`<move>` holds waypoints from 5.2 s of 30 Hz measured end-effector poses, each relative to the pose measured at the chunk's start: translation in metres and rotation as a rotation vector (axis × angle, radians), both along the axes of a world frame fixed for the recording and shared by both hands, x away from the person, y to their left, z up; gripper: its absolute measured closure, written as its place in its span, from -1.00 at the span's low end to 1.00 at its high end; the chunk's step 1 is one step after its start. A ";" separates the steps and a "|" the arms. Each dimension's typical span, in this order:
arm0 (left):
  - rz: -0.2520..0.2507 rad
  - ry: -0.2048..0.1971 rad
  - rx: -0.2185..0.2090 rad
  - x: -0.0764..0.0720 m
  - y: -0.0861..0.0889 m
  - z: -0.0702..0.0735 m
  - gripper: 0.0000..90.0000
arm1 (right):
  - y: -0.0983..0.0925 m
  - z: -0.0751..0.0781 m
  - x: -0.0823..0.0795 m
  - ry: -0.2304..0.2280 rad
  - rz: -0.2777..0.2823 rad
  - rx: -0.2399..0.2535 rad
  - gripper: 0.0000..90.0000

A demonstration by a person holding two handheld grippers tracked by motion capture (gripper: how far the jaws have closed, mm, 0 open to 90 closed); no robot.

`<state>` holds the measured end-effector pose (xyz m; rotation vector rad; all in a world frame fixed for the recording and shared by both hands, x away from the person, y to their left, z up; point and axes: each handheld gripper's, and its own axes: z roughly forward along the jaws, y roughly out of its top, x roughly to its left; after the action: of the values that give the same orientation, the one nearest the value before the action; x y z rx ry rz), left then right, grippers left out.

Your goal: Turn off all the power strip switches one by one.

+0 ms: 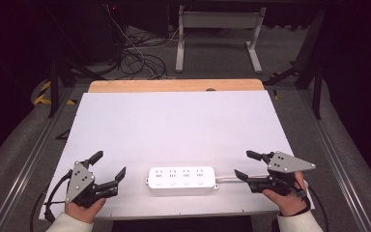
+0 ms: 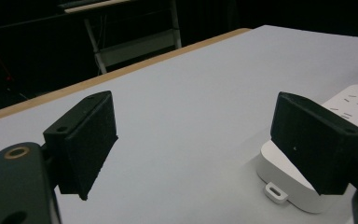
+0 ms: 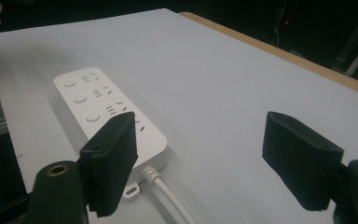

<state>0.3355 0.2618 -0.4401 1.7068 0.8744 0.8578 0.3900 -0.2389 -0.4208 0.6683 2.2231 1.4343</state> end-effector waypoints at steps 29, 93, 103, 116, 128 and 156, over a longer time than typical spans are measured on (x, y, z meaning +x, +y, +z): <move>0.014 -0.015 0.021 -0.001 -0.001 0.001 -0.67 | 0.027 0.025 0.010 0.017 0.090 -0.036 -0.24; 0.018 -0.004 0.032 0.000 -0.002 -0.001 -0.66 | 0.134 -0.004 0.040 0.409 0.252 -0.475 1.00; 0.015 -0.002 0.033 0.000 -0.002 -0.001 -0.66 | 0.139 -0.012 0.038 0.434 0.263 -0.507 1.00; 0.014 -0.003 0.034 0.000 -0.002 -0.001 -0.66 | 0.139 -0.018 0.037 0.431 0.251 -0.508 1.00; 0.016 -0.004 0.035 0.000 -0.003 -0.001 -0.66 | 0.137 -0.019 0.037 0.427 0.245 -0.500 1.00; 0.016 -0.004 0.037 0.000 -0.003 -0.001 -0.66 | 0.141 -0.023 0.035 0.410 0.228 -0.481 1.00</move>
<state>0.3351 0.2587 -0.4413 1.7322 0.8754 0.8928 0.4245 -0.0976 -0.4437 0.5919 2.9012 0.8387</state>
